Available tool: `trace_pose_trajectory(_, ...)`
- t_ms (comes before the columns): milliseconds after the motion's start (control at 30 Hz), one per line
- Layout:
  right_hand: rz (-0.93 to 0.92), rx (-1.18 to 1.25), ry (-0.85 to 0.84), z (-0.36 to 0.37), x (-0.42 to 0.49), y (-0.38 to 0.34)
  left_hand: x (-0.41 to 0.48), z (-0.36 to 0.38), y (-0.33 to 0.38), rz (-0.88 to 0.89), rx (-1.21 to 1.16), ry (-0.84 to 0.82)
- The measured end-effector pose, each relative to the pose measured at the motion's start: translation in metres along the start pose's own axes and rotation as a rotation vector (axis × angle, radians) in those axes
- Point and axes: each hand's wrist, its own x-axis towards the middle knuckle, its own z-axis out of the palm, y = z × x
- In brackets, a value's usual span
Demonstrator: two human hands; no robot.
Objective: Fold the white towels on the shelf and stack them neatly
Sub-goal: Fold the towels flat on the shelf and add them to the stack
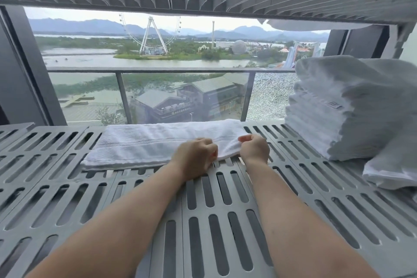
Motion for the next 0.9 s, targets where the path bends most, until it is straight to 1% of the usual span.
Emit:
trace_pose_trajectory(33, 0.007, 0.014, 0.000, 0.000, 0.000, 0.000, -0.001, 0.001, 0.000, -0.013, -0.030, -0.075)
trace_pose_trajectory(67, 0.015, 0.033, -0.003, 0.000, 0.000, 0.001, -0.001, 0.000, -0.001, -0.032, -0.057, -0.114)
trace_pose_trajectory(200, 0.029, 0.141, 0.021, -0.002, -0.002, 0.002, 0.002, 0.002, 0.002, -0.111, -0.087, -0.124)
trace_pose_trajectory(300, 0.048, 0.198, 0.096, -0.005, -0.005, 0.000, 0.005, 0.007, 0.011, -0.158, -0.018, -0.085)
trace_pose_trajectory(367, 0.102, 0.240, 0.134, -0.007, -0.006, -0.003, 0.007, 0.008, 0.016, -0.114, 0.053, -0.072)
trace_pose_trajectory(467, 0.193, 0.348, 0.115, -0.008, -0.002, -0.003, 0.009, 0.007, 0.022, -0.062, 0.179, -0.086)
trace_pose_trajectory(533, 0.225, 0.374, 0.081, -0.007, 0.001, -0.001, 0.008, 0.006, 0.025, -0.071, 0.201, -0.098)
trace_pose_trajectory(633, 0.159, 0.320, 0.072, -0.002, 0.005, 0.003, 0.008, 0.005, 0.026, -0.102, 0.169, -0.094)
trace_pose_trajectory(733, 0.074, 0.177, 0.057, 0.006, 0.001, -0.002, 0.006, 0.004, 0.024, -0.135, 0.096, -0.082)
trace_pose_trajectory(833, 0.047, 0.005, 0.019, 0.010, -0.002, -0.006, 0.005, 0.003, 0.023, -0.187, -0.031, -0.075)
trace_pose_trajectory(900, 0.033, -0.026, 0.037, 0.011, -0.001, -0.005, 0.003, 0.000, 0.021, -0.210, -0.135, -0.083)
